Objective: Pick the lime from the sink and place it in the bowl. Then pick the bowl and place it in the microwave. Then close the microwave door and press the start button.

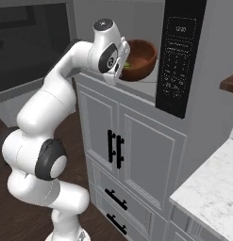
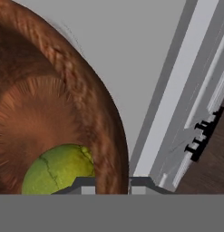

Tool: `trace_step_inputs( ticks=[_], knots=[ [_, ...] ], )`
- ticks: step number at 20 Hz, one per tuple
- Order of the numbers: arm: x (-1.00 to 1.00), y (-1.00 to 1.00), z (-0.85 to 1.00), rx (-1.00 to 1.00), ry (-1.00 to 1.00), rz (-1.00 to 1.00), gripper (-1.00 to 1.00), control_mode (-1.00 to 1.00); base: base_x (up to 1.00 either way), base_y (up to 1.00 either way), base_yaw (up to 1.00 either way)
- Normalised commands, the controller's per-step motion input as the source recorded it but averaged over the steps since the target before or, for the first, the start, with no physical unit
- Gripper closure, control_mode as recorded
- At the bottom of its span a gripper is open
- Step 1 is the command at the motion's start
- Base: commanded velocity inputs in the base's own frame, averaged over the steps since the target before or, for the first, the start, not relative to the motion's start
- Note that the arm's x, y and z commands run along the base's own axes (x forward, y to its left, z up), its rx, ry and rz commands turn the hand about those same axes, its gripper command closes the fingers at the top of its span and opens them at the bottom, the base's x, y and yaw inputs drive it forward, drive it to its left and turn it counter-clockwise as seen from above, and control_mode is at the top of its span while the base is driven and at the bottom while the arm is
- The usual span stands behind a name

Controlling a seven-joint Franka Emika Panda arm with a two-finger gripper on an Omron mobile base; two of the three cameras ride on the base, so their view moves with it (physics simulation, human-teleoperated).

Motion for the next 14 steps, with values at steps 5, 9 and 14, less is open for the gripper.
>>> trace_step_inputs(
  ticks=[5, 9, 14],
  knots=[
    [0.48, -0.14, -0.21, 0.00, 0.00, 0.00, 1.00, -1.00, 0.00, 0.00, 0.00],
    [0.63, -0.24, 0.00, 0.01, 0.00, 0.00, 1.00, -1.00, 0.00, 0.00, 0.00],
    [0.57, -0.09, -0.03, 0.00, -0.01, 0.00, 1.00, -1.00, 0.00, 0.00, 0.00]
  ],
)
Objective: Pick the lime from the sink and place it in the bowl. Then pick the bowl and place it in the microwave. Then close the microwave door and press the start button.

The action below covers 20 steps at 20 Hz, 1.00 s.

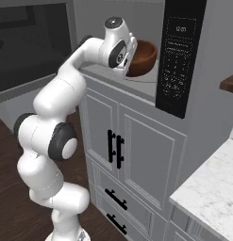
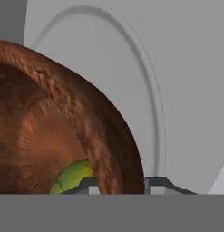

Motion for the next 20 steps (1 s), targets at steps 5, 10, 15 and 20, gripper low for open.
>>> trace_step_inputs(
  ticks=[5, 10, 15, 20],
  knots=[
    [0.42, 0.00, -0.23, 0.00, -0.09, 0.00, -1.00, -1.00, 0.00, 0.00, 0.00],
    [0.04, 0.00, -0.03, 0.00, -0.20, 0.00, -1.00, -1.00, 0.00, 0.00, 0.00],
    [-0.24, 0.19, 0.00, 0.00, -0.56, 0.04, -1.00, -1.00, 0.00, 0.00, 0.00],
    [-0.96, 0.68, 0.05, 0.00, -0.60, 0.12, -1.00, -1.00, 0.00, 0.00, 0.00]
  ],
)
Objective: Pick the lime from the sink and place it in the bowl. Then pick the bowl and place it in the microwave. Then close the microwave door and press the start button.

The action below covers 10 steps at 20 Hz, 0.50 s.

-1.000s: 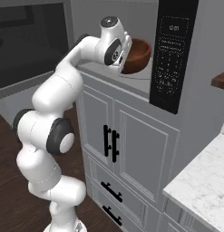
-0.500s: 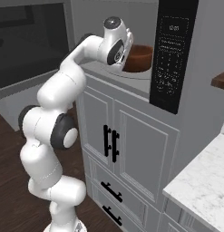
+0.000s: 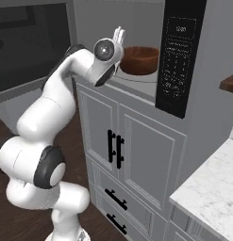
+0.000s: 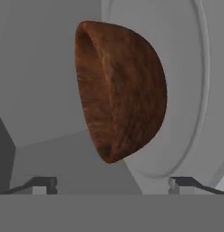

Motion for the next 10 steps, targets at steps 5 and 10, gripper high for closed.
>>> trace_step_inputs(
  ticks=[5, 10],
  knots=[
    [-1.00, 0.50, 0.89, 0.00, -0.21, 0.13, -1.00, -1.00, 0.00, 0.00, 0.00],
    [-1.00, 0.40, 0.71, 0.00, -0.04, 0.12, -1.00, -1.00, 0.00, 0.00, 0.00]
  ],
)
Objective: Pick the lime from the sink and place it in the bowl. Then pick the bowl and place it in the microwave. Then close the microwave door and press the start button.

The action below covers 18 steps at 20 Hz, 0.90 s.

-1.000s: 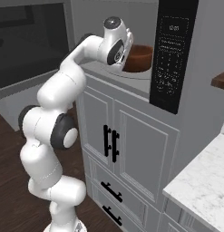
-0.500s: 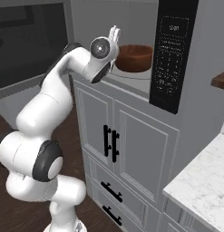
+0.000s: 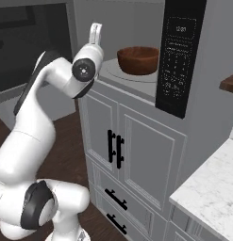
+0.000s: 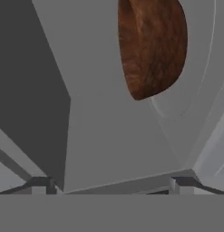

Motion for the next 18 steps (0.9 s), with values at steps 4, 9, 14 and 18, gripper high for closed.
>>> trace_step_inputs(
  ticks=[4, 9, 14, 18],
  knots=[
    [-1.00, 0.46, 0.24, -0.05, 0.01, 0.12, -1.00, -1.00, 0.00, 0.00, 0.00],
    [-1.00, 0.51, 0.18, -0.08, 0.06, 0.12, -1.00, -1.00, 0.00, 0.00, 0.00],
    [-1.00, 0.71, 0.00, -0.11, 0.00, 0.07, -1.00, -1.00, 0.00, 0.00, 0.00],
    [-1.00, 0.84, 0.00, -0.08, -0.03, 0.03, -1.00, -1.00, 0.00, 0.00, 0.00]
  ],
)
